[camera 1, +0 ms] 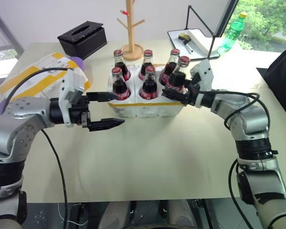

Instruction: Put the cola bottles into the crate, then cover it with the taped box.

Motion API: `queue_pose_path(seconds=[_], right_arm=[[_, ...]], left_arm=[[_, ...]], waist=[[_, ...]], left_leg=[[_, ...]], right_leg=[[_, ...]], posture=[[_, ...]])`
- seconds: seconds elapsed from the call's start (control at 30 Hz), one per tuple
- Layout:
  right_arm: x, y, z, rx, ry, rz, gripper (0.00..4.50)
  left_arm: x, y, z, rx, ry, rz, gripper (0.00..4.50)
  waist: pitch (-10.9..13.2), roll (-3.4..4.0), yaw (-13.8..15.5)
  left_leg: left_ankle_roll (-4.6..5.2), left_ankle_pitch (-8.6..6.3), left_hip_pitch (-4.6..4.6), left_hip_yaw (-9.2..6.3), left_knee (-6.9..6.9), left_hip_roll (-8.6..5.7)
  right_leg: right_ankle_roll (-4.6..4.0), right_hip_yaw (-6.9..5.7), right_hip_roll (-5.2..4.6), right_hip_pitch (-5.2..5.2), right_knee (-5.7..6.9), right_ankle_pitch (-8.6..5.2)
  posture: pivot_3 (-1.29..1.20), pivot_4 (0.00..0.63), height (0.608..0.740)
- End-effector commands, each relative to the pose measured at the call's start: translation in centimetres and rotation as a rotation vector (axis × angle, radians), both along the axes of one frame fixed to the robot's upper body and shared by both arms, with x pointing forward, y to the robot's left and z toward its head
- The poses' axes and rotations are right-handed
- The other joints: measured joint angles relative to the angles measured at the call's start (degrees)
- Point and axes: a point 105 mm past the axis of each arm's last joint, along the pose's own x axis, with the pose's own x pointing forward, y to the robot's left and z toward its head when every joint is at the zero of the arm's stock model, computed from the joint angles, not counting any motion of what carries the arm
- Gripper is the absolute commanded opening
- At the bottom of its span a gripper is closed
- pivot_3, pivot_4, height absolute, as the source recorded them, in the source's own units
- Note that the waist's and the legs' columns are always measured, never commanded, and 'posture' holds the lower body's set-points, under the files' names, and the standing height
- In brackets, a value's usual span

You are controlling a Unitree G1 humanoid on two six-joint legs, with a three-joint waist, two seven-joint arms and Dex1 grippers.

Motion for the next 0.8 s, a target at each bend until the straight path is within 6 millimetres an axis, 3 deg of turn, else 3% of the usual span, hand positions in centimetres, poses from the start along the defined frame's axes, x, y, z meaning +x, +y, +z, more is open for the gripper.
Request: queue_pose_path(seconds=[0.03,0.1,0.33,0.53,0.63,0.8], right_arm=[[0.5,1.1,0.4,0.029,0.0,0.031,3.86],[0.8,1.1,0.0,0.036,0.017,0.023,4.47],[0.6,0.6,0.9,0.051,0.0,0.023,4.47],[-0.5,-1.6,2.7,0.015,-0.051,0.031,4.47],[-1.6,-3.0,4.4,0.023,-0.074,0.05,4.47],[-3.3,-5.1,6.9,0.064,-0.078,0.068,4.47]], left_arm=[[-0.3,0.0,0.8,0.003,-0.048,-0.005,4.5],[-0.3,-0.1,0.8,0.002,-0.048,-0.004,4.5],[-0.2,0.5,0.9,-0.001,-0.05,0.019,4.5],[0.0,1.1,1.3,-0.011,-0.072,0.078,4.5],[0.1,2.2,1.5,-0.005,-0.097,0.158,4.5],[0.6,6.2,0.9,0.107,-0.189,0.422,4.5]], waist=[[0.0,0.0,-0.1],[-0.1,-0.09,-0.7],[-0.1,-0.11,-0.9],[-0.1,-0.11,-0.5],[-0.1,-0.1,-0.7],[-0.1,-0.09,-0.9]], left_leg=[[0.0,0.0,0.0,0.0,0.0,0.0],[0.0,0.0,0.03,0.0,0.0,0.0],[-0.01,0.0,0.13,0.0,0.01,0.01],[0.0,-0.01,0.12,-0.01,0.01,-0.02],[0.02,-0.02,0.11,0.0,0.01,-0.03],[0.04,-0.04,0.11,0.01,-0.07,0.04]], right_leg=[[0.0,0.0,0.0,0.0,0.0,0.0],[0.0,0.0,0.0,0.04,0.0,0.0],[0.0,0.0,0.01,0.12,0.02,0.0],[0.0,0.0,0.0,0.12,0.02,0.0],[0.0,0.0,-0.04,0.11,0.0,0.0],[-0.01,0.01,-0.03,0.08,-0.03,0.0]], posture=[[0.0,0.15,0.736],[0.0,0.15,0.736],[0.0,0.15,0.736],[0.0,0.15,0.736],[0.0,0.15,0.736],[0.0,0.15,0.736]])
